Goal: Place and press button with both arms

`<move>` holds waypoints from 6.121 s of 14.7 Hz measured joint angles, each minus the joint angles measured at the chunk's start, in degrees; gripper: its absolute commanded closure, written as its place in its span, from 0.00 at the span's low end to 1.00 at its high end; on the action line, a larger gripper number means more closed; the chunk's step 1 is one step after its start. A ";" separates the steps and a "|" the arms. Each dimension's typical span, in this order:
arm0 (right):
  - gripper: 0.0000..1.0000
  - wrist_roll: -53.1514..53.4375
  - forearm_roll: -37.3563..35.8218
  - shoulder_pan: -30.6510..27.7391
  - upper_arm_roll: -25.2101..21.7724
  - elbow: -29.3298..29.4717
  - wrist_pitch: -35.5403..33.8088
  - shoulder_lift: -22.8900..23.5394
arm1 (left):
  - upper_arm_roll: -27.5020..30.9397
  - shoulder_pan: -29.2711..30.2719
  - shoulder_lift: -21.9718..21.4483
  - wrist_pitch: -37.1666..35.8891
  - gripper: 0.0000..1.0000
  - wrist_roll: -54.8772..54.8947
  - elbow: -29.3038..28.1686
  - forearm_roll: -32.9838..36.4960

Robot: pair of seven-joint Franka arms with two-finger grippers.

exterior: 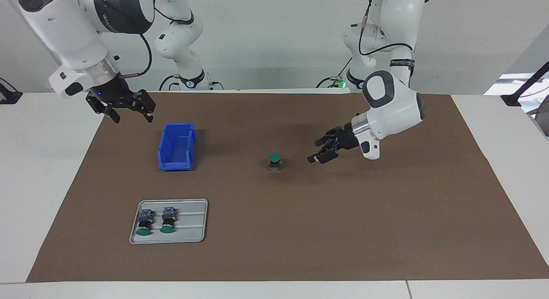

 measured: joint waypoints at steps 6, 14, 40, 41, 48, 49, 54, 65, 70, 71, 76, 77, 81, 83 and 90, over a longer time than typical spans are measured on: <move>0.01 0.00 0.00 0.00 0.00 0.00 0.00 0.00 | -0.44 -7.82 -0.24 -7.31 0.26 -16.04 9.59 30.58; 0.01 0.00 0.00 0.00 0.00 0.00 0.00 0.00 | -0.55 -17.00 7.26 -12.90 1.00 -16.48 22.10 40.16; 0.01 0.00 0.00 0.00 0.00 0.00 0.00 0.00 | -0.51 -22.33 20.59 -8.10 1.00 -16.30 25.98 44.49; 0.01 0.00 0.00 0.00 0.00 0.00 0.00 0.00 | -0.51 -22.33 20.00 -6.59 1.00 -16.30 24.69 44.50; 0.01 0.00 0.00 0.00 0.00 0.00 0.00 0.00 | -0.41 -22.32 17.26 -1.93 0.99 -16.30 19.59 44.54; 0.01 0.00 0.00 0.00 0.00 0.00 0.00 0.00 | -0.41 -22.32 17.25 -1.98 0.99 -16.30 19.59 44.55; 0.01 0.00 0.00 0.00 0.00 0.00 0.00 0.00 | -0.35 -22.23 16.30 -4.82 0.97 -16.27 20.02 44.55; 0.08 -4.27 0.01 0.22 0.52 -0.08 0.01 -2.03 | 0.72 -15.21 6.33 -15.16 0.00 -13.60 20.05 44.60; 0.06 -4.32 0.02 0.90 4.38 -3.25 5.94 -2.49 | 1.20 -5.35 0.92 -22.76 0.00 0.15 20.06 44.62; 0.06 -4.32 0.02 0.92 5.32 -4.58 7.97 -2.47 | 1.24 -3.41 -0.09 -23.96 0.00 2.41 20.06 44.62; 0.06 -1.34 0.20 1.17 12.44 -9.80 17.79 -0.95 | 1.44 6.13 -3.03 -29.48 0.00 17.28 20.03 44.65; 0.06 0.30 0.90 1.29 13.98 -10.43 19.65 -0.10 | 1.47 8.19 -3.61 -30.39 0.00 20.87 20.03 44.66; 0.06 2.30 8.78 1.57 17.05 -11.16 22.96 5.64 | 1.68 14.79 -6.41 -34.58 0.00 32.64 19.96 44.67; 0.06 0.70 11.05 1.52 18.69 -10.68 23.56 8.07 | 0.80 17.22 -7.62 -35.74 0.00 34.86 20.00 44.82; 0.07 -1.19 17.49 -4.02 28.58 -2.95 23.73 16.01 | -4.45 19.90 -12.90 -39.10 0.00 37.29 19.59 46.01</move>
